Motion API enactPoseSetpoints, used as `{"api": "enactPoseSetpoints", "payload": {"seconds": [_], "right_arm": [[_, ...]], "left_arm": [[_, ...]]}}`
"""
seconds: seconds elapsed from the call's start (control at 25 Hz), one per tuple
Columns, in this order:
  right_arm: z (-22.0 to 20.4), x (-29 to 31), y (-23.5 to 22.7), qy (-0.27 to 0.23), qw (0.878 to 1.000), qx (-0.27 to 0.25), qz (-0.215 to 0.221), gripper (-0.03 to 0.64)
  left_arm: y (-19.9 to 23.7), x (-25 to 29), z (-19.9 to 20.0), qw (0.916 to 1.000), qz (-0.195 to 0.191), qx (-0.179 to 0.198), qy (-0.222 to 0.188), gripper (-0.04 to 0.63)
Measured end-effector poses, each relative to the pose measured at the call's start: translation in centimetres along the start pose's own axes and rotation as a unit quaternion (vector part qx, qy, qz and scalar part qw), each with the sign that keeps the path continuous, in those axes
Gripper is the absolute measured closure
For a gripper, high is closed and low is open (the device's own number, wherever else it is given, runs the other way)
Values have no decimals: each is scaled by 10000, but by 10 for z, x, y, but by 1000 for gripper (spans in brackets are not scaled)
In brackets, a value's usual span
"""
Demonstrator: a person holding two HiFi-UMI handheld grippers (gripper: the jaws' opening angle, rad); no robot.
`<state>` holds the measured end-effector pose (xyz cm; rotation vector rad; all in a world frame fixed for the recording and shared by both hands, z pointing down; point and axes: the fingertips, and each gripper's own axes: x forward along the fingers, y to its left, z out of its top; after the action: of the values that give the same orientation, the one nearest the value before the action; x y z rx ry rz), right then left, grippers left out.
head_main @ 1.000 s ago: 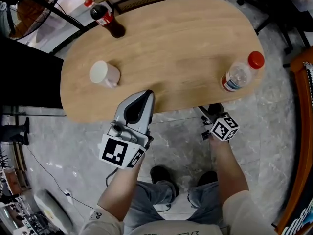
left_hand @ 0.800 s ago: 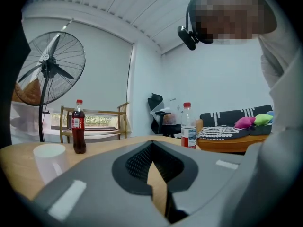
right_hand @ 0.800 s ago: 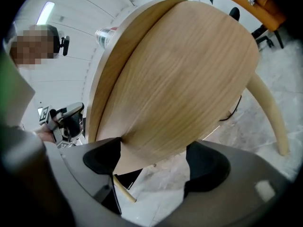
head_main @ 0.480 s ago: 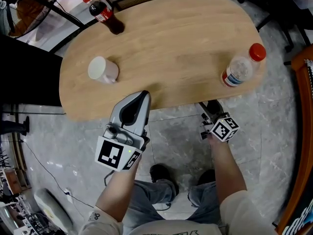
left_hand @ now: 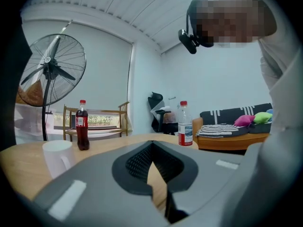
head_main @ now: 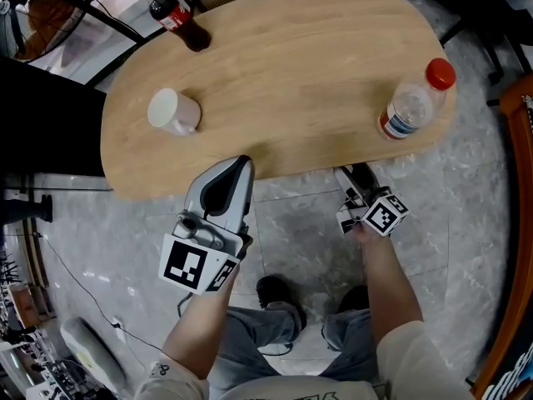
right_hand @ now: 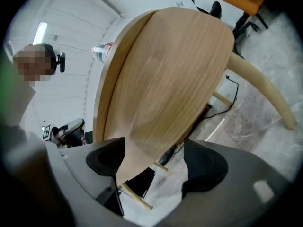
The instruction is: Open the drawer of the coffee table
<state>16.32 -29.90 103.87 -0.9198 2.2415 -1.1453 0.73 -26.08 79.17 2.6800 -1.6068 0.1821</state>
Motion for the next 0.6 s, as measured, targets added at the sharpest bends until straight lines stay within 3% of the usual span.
{"api": "enactPoseSetpoints", "payload": {"seconds": [0.2,0.6], "right_arm": [[2,12,7,27,9989,110,454,243],[-4,-8,15,-43,9987,188,470,273]], "left_arm": [[3,-4,-5,10000,37,33,53,596],[4,-7,6,9999,100,49,-31,597]]}}
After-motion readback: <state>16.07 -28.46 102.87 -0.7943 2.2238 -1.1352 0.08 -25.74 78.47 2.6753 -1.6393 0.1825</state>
